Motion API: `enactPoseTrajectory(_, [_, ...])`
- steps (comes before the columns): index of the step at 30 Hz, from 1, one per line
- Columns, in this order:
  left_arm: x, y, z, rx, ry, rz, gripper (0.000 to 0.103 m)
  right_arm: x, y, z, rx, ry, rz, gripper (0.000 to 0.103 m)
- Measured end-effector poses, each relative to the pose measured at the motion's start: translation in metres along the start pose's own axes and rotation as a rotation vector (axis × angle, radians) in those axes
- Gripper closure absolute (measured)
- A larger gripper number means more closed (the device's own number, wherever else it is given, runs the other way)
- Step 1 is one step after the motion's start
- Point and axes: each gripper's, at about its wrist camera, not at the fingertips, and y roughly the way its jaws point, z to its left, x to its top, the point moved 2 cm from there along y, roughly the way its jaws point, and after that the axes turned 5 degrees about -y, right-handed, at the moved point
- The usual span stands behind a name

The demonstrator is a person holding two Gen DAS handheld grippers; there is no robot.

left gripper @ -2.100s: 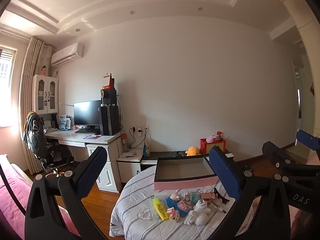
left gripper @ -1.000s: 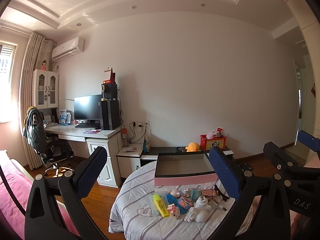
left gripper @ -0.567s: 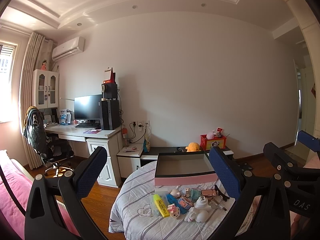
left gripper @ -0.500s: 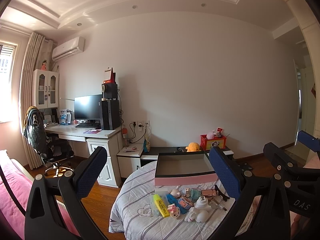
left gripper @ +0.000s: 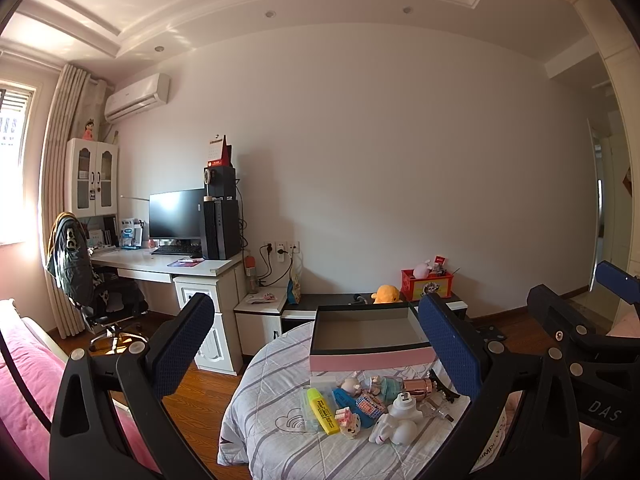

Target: Organize rigid objects

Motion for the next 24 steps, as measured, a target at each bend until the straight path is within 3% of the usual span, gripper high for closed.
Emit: enactPoseTrajectory(24, [0.0008, -0.0007, 0.0007, -0.001, -0.001, 0.0, 0.0, -0.0005, -0.0009, 0.0016, 0.001, -0.003, 0.0, 0.0])
